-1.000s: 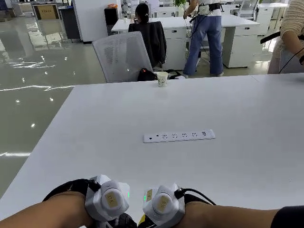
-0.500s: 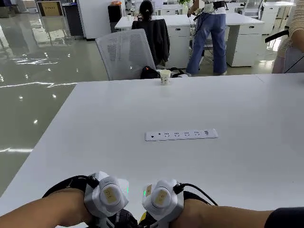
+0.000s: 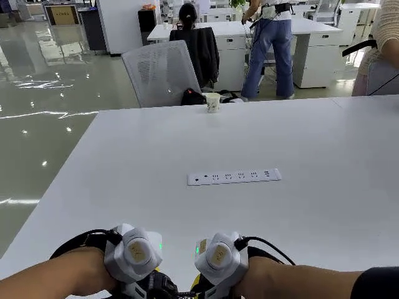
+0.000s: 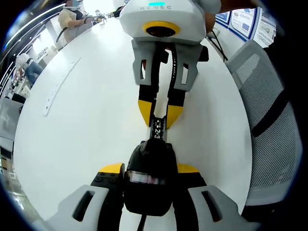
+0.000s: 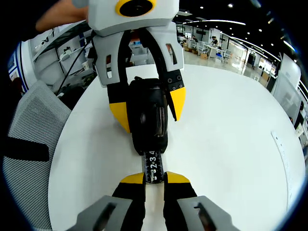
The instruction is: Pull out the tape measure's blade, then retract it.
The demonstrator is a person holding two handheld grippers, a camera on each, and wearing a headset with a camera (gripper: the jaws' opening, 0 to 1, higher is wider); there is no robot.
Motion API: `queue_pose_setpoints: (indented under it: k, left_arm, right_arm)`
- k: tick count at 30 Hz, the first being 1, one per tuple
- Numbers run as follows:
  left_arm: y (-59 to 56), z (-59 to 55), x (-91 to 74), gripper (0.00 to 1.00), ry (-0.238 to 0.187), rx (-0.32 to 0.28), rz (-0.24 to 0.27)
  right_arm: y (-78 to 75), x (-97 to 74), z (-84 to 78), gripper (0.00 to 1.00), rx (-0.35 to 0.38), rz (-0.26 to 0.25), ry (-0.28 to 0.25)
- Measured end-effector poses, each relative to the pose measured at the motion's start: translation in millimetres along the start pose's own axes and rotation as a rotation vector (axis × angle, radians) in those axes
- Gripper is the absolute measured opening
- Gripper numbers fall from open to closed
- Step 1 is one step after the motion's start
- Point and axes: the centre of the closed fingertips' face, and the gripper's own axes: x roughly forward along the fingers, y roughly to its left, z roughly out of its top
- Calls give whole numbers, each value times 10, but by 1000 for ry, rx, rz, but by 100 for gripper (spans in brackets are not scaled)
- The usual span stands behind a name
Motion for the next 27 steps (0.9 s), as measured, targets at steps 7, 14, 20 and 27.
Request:
queue_pose_setpoints:
  k: [7, 14, 20, 27]
  left_arm:
    - [4, -3, -2, 34, 6, 4, 7]
    - [5, 2, -2, 34, 3, 4, 18]
    - [13, 3, 1, 34, -3, 1, 24]
    - [17, 3, 7, 34, -6, -2, 24]
  right_arm:
    - [6, -35, -28, 11, 20, 17, -3]
    - [-6, -75, -83, 11, 9, 17, 9]
    - [-15, -105, -123, 11, -3, 11, 21]
    - [-20, -143, -164, 11, -3, 1, 28]
